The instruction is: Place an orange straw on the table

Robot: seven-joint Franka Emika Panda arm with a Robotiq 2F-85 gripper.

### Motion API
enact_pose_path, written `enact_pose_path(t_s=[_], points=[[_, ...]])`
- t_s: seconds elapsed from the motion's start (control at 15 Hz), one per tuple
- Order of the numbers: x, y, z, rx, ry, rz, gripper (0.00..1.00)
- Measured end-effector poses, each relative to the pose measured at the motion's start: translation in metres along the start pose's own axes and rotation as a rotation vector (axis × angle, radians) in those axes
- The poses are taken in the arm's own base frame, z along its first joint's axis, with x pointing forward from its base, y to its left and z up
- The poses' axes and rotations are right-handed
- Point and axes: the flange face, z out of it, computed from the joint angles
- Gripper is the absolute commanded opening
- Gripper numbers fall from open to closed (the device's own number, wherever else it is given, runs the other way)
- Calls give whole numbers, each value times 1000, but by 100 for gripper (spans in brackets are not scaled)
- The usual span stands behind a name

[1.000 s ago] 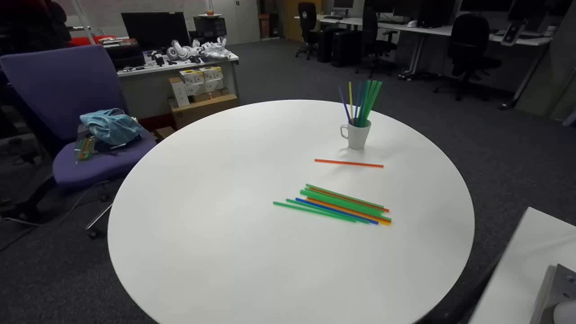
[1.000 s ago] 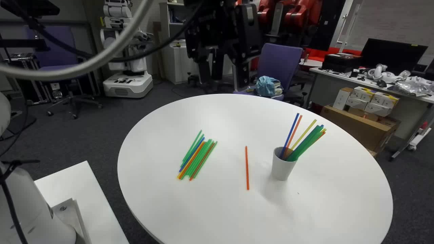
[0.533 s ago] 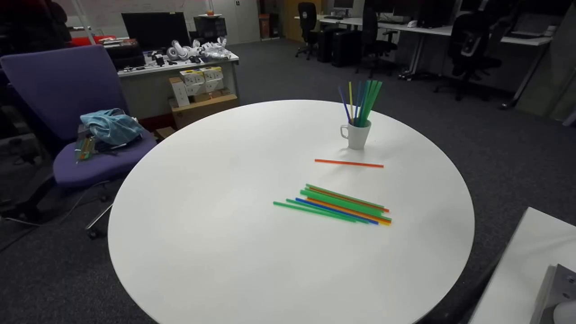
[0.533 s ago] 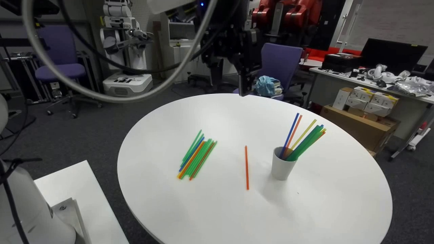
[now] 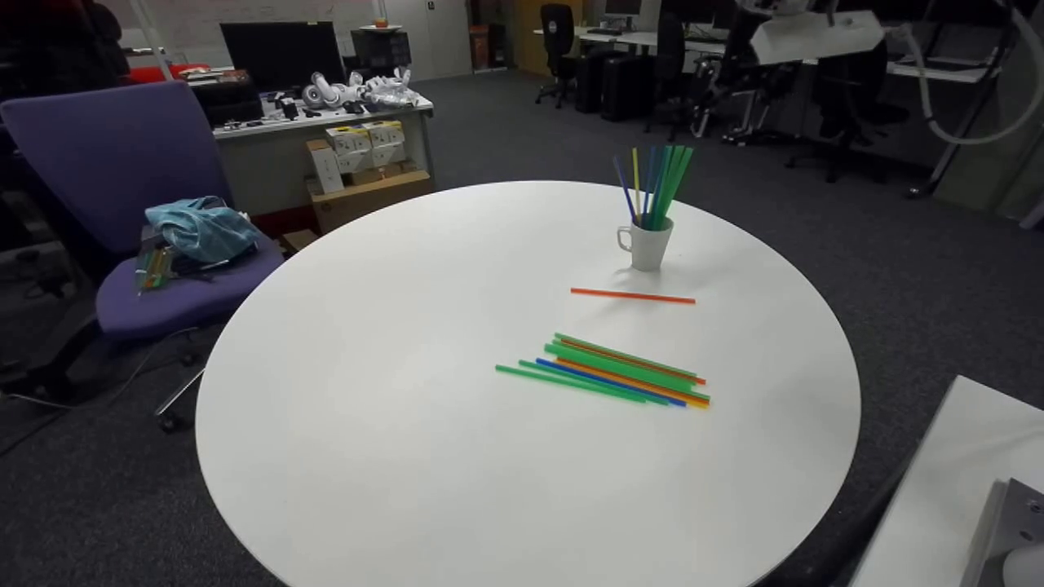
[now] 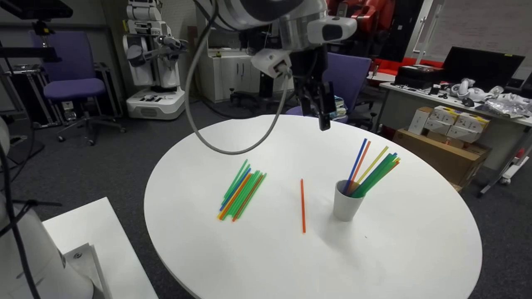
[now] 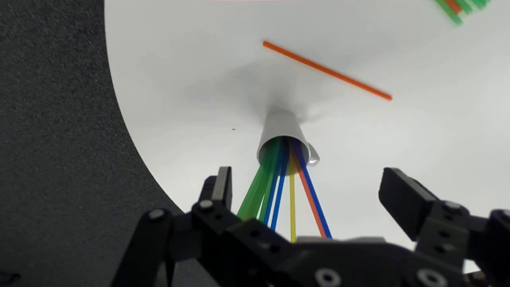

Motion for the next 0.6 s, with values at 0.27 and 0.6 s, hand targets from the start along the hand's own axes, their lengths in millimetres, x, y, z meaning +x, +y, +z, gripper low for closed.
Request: enact_pose_path(t_s=[0.27, 0.6], points=[[33, -25, 31, -57, 21, 79, 100], [43, -31, 33, -69, 8, 75, 100]])
